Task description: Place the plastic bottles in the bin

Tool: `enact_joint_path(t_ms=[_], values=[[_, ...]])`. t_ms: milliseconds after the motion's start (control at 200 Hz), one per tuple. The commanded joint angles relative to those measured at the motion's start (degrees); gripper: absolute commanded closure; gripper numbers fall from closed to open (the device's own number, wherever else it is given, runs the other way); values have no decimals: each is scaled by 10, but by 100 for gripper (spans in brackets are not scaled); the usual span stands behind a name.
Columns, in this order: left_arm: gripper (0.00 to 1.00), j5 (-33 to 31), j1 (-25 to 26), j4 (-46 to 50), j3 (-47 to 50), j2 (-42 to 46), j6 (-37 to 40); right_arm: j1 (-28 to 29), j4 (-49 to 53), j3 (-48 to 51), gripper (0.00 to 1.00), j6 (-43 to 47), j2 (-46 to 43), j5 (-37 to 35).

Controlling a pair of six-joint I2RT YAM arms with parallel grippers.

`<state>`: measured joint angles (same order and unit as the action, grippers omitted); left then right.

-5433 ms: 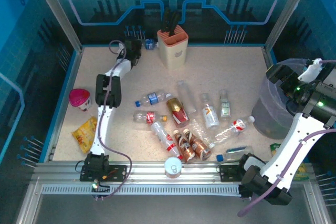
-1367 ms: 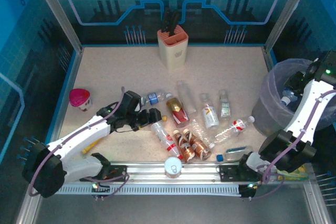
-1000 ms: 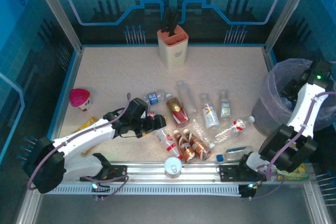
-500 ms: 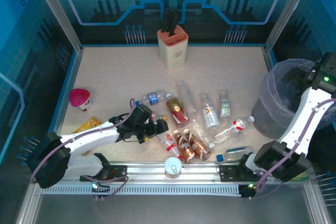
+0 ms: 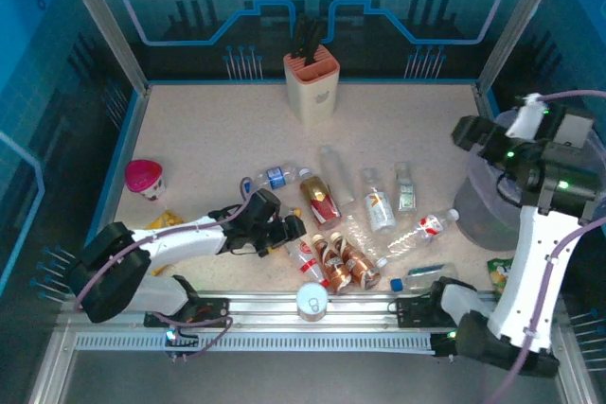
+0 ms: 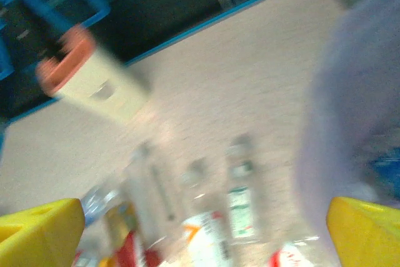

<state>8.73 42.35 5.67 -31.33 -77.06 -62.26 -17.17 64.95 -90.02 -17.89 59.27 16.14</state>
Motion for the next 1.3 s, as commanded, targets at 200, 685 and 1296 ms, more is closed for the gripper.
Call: enact_joint_path(t_ms=[200, 685, 1296], values=[[38, -19, 8, 3, 0, 10, -6, 272, -63, 137, 1, -42, -8, 48], [47, -59, -14, 162, -134, 113, 73, 496, -212, 252, 1, -48, 67, 87], [49, 160, -116, -3, -197, 79, 59, 561, -389, 243, 22, -33, 220, 140]])
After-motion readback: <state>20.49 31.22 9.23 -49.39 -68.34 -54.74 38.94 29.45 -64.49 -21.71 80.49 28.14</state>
